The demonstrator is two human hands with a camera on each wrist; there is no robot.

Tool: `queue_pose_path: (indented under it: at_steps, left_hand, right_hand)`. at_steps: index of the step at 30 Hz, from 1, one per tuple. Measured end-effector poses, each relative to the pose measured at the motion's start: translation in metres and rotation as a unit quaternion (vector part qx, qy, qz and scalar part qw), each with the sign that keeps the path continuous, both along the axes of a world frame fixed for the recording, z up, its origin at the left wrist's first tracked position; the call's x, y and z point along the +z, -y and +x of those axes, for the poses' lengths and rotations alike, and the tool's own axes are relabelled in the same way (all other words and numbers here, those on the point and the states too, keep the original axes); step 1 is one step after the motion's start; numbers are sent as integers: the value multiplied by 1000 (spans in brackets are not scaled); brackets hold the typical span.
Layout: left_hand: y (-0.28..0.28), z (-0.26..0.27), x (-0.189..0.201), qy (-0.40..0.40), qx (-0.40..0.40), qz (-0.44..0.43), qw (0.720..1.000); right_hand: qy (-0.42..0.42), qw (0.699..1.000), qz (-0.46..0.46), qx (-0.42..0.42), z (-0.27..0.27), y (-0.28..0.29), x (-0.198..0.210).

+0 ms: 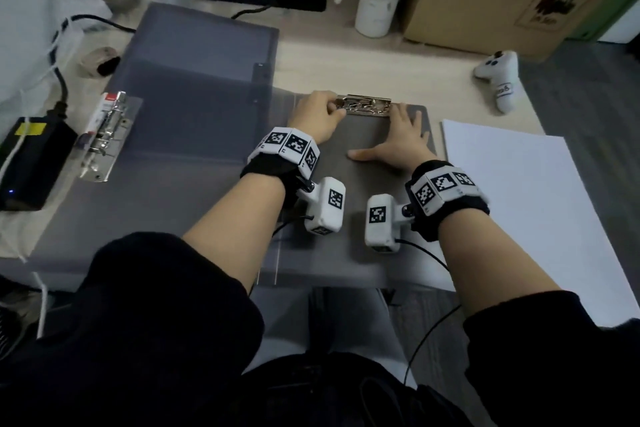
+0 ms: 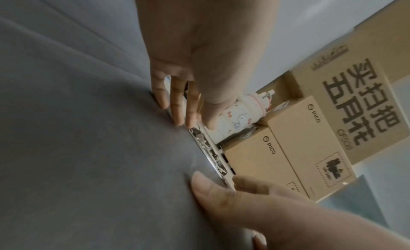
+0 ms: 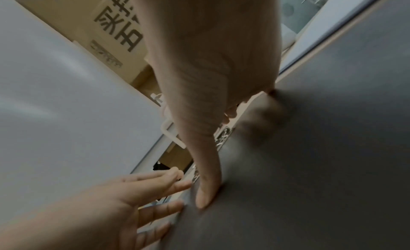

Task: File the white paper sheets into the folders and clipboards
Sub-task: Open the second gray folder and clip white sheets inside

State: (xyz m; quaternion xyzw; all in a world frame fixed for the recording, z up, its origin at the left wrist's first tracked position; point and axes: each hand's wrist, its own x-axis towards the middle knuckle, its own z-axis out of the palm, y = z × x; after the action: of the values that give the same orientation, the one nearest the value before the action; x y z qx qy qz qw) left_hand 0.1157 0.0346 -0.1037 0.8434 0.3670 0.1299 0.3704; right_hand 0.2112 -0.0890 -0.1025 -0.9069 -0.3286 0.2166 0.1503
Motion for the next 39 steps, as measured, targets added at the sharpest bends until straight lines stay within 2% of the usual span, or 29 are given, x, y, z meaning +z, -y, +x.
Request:
queue_pose_path:
  at_steps: [8,12,21,27,35,39]
  left_hand:
    - [-15,27,-13,56,134,-18,989]
    - [-25,31,-16,58,155,-28,986]
    - [-27,34,-9,-4,111,44,993]
    - [-39,33,-12,1,55,2,998]
    - [-38,36,-4,-44,2,43,998]
    - [-39,35,1,-23,-9,-15,1000]
  right_hand:
    - [-17,998,-59,35,8,2,-6]
    - [-22,997,-65,43,11,1,-7]
    - [-35,996,-67,44,10,0,-5]
    - [-37,997,-63,38,9,0,-5]
    - [-38,997,-61,34,8,0,-5]
    - [-37,997,-64,35,8,2,-4]
